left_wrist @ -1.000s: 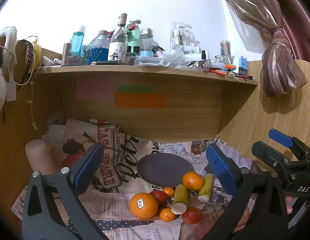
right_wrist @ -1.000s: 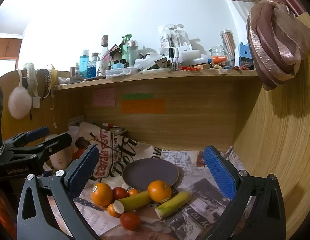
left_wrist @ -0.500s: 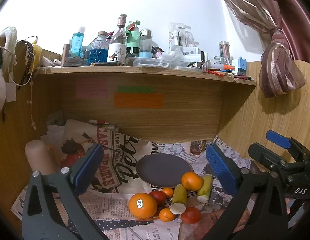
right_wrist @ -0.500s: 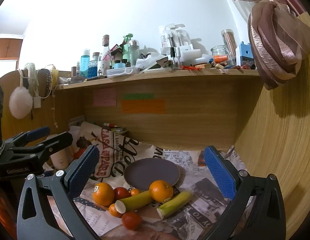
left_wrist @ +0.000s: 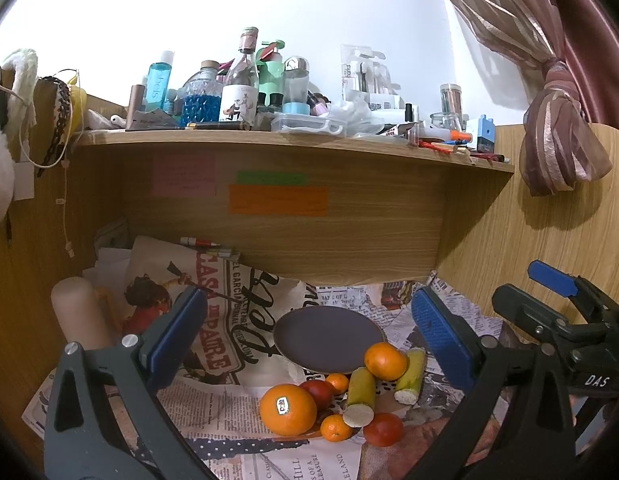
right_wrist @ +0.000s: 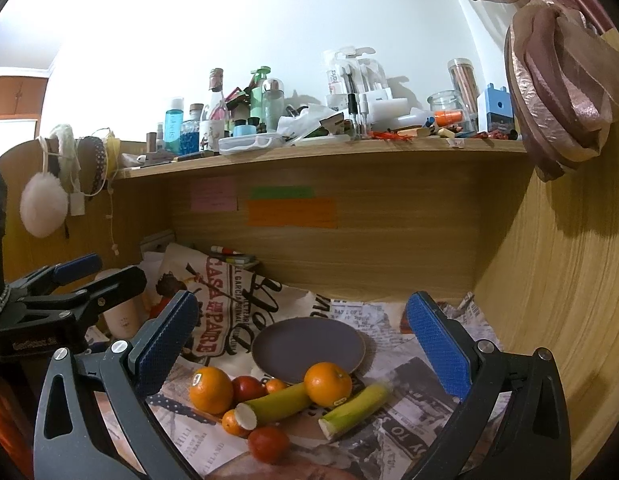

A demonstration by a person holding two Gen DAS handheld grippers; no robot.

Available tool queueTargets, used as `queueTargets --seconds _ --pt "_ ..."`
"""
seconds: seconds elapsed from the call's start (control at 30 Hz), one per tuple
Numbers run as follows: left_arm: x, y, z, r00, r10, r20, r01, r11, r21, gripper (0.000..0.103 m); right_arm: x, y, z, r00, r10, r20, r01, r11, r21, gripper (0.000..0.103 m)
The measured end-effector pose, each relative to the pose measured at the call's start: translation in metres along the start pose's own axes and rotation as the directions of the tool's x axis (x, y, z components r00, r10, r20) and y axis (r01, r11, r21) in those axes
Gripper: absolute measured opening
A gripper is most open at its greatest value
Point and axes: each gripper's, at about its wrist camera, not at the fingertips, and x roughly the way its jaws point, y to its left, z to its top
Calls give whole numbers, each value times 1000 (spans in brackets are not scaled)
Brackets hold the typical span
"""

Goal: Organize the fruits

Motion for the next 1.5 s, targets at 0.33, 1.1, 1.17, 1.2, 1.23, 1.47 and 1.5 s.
queueTargets --seconds 0.33,1.1,1.17,1.2,1.23,1.47,1.5 --pt "1 1 0 1000 -3 -3 3 1000 -2 103 3 0 1 1000 1 -6 -1 1000 9 103" --pt "77 26 -44 965 -60 -256 46 997 -60 80 49 -27 -24 978 35 -206 -29 999 33 79" --pt "88 31 -55 952 -66 -300 46 996 -71 80 58 -33 -30 966 48 -254 -38 998 43 74" --pt "92 33 -59 946 -67 -318 46 996 -75 80 64 -37 -34 958 54 -281 -42 998 50 73" --pt "97 34 -64 940 -68 -335 44 996 -78 80 67 -39 -37 953 56 -297 -42 998 54 72" --pt "126 40 -98 886 -70 -459 38 996 -79 80 95 -55 -59 897 95 -432 -55 993 105 66" --pt "129 41 -102 879 -72 -471 40 996 -78 80 99 -57 -61 889 106 -445 -60 991 116 66"
